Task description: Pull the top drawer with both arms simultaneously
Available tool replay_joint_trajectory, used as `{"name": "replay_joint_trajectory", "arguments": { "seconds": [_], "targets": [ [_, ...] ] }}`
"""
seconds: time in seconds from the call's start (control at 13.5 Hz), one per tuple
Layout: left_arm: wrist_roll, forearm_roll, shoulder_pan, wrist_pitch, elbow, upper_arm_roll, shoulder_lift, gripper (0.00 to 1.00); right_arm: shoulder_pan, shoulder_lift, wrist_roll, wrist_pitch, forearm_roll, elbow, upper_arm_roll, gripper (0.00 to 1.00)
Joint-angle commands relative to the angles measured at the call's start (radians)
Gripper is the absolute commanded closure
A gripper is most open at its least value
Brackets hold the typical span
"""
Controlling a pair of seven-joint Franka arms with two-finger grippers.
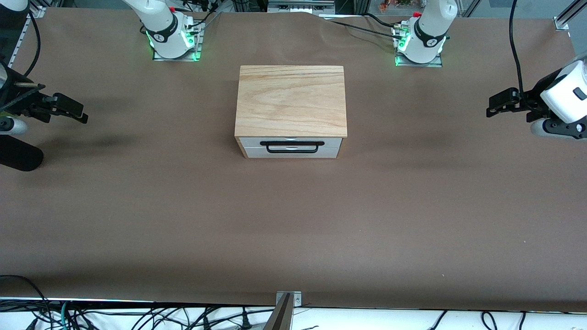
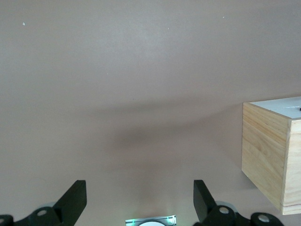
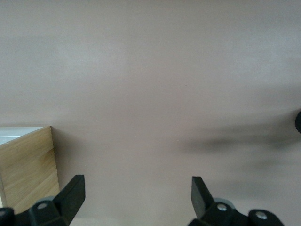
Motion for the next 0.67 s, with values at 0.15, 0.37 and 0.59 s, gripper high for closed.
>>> {"name": "replay_joint_trajectory", "arguments": {
  "seconds": [0.15,0.37,0.59],
  "targets": [
    [0.014,-0.018,0.004,0.013,-0.009,-0.002,-0.007,0.00,-0.002,0.004,0.009,-0.014,0.013,0.014,-0.001,0.00],
    [0.013,-0.015,0.003,0.013,-0.009,-0.002,-0.007,0.00,-0.002,0.004,0.008,-0.014,0.013,0.014,-0.001,0.00],
    [0.014,-0.017,0.001,0.013,-0.009,-0.002,-0.007,0.00,-0.002,0.007,0.009,-0.014,0.011,0.014,-0.001,0.00]
  ]
}}
